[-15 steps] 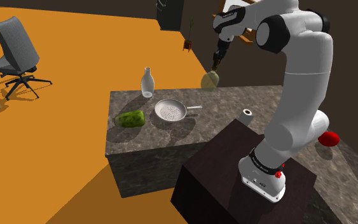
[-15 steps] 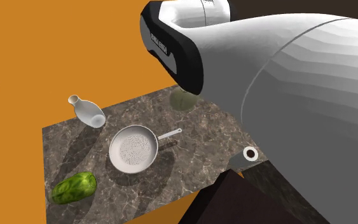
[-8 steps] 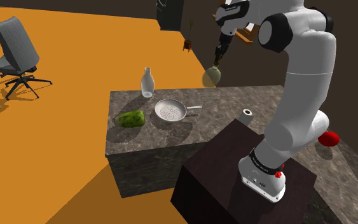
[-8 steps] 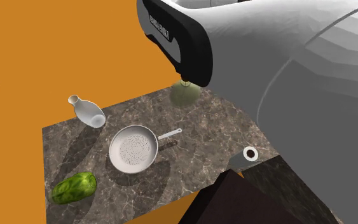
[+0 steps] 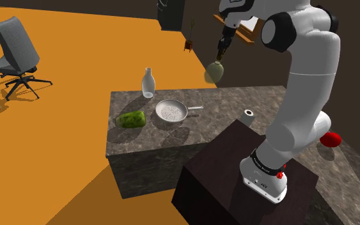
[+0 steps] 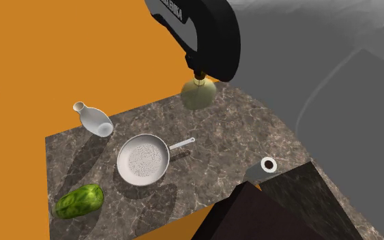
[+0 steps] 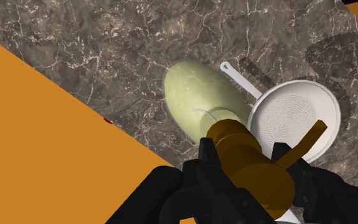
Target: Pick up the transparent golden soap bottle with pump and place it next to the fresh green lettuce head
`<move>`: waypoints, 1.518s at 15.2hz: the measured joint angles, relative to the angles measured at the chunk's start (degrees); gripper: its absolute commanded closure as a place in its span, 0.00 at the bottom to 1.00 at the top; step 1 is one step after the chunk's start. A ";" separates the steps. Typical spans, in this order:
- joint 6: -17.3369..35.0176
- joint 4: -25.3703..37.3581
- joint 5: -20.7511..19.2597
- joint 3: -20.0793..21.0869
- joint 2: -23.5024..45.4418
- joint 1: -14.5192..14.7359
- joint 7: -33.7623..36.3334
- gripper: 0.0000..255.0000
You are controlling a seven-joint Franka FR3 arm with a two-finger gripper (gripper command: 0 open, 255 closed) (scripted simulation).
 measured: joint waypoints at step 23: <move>-9.07 1.63 -3.05 0.63 -8.24 4.96 6.65 1.00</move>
